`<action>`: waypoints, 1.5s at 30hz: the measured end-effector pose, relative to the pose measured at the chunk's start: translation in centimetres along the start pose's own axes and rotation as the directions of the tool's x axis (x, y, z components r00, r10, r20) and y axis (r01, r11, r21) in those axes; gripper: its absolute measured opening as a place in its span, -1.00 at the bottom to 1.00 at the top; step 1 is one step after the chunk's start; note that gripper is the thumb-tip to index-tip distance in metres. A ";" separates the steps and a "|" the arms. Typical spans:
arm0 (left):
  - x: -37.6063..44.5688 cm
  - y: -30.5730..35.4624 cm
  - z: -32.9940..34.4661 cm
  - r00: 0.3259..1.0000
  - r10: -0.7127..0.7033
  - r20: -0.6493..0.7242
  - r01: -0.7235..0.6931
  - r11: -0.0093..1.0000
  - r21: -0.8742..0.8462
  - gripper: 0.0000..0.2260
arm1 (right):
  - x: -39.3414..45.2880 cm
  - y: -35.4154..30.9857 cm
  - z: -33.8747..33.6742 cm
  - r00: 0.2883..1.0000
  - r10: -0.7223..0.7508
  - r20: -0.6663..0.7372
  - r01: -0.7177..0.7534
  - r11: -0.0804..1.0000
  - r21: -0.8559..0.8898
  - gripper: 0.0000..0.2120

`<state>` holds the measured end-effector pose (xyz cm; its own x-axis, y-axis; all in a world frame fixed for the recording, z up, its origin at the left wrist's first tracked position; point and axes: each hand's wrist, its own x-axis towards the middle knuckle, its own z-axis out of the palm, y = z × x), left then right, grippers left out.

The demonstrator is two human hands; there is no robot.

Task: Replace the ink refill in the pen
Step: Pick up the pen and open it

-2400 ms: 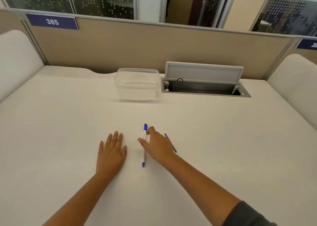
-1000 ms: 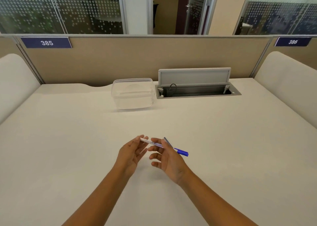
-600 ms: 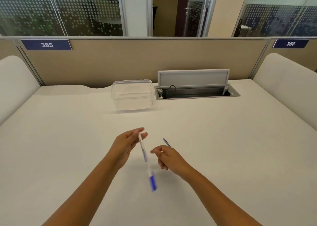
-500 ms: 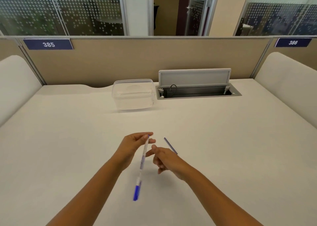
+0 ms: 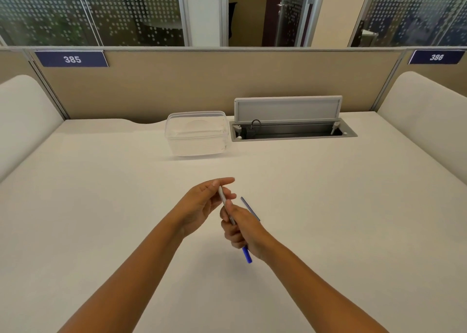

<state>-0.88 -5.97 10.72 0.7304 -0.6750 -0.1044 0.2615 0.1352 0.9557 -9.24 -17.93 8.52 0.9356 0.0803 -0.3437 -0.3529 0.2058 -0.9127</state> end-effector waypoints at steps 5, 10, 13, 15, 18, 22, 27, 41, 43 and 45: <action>0.0 -0.2 0.4 0.997 0.014 -0.074 -0.016 0.999 -0.035 -0.69 | 0.9 0.7 0.5 0.950 -0.196 -0.242 0.084 0.909 -0.407 -0.59; 0.1 -1.0 1.1 0.984 0.006 -0.180 -0.015 0.999 -0.048 -0.71 | 0.8 2.5 1.2 0.830 -0.444 -0.338 -0.007 0.597 -0.802 -0.59; -0.1 -1.5 1.4 0.971 0.014 -0.237 -0.023 0.999 -0.037 -0.71 | 0.6 2.7 1.6 0.816 -0.469 -0.338 -0.053 0.522 -0.851 -0.58; -0.3 -1.5 1.4 0.968 0.019 -0.251 -0.030 0.999 -0.040 -0.71 | 0.4 1.8 1.4 0.884 -0.352 -0.308 -0.020 0.629 -0.777 -0.58; -0.7 -0.9 0.9 0.984 -0.040 -0.176 0.008 0.984 -0.176 -0.70 | -0.1 -0.3 0.4 0.995 0.063 -0.073 -0.076 0.978 -0.196 -0.57; -1.2 0.3 1.6 0.998 0.004 0.061 0.019 0.929 -0.370 -0.64 | -1.3 -1.6 -0.1 0.895 0.097 0.436 -0.250 0.917 0.311 -0.58; -1.4 1.9 2.7 0.990 0.081 0.119 -0.027 0.914 -0.404 -0.68 | -1.6 -2.5 0.6 0.824 -0.008 0.566 -0.262 0.881 0.394 -0.59; -0.3 0.6 3.7 0.913 -0.109 -0.393 -0.028 0.945 -0.326 -0.63 | -0.5 -1.0 1.4 0.843 -0.489 -0.222 -0.038 0.357 -0.933 -0.59; -0.5 0.0 3.2 0.907 -0.081 -0.413 -0.038 0.962 -0.271 -0.63 | -0.3 -1.0 0.9 0.825 -0.534 -0.184 -0.053 0.252 -0.966 -0.58; -0.8 -0.4 2.6 0.899 -0.065 -0.434 -0.029 0.978 -0.207 -0.65 | -0.2 -1.1 0.6 0.814 -0.566 -0.131 -0.045 0.164 -0.985 -0.58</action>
<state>-3.24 -7.39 11.14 0.9131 -0.3009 -0.2752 0.3650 0.3022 0.8806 -9.06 -17.57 9.70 0.9618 -0.1790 0.2073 -0.0973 -0.9308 -0.3524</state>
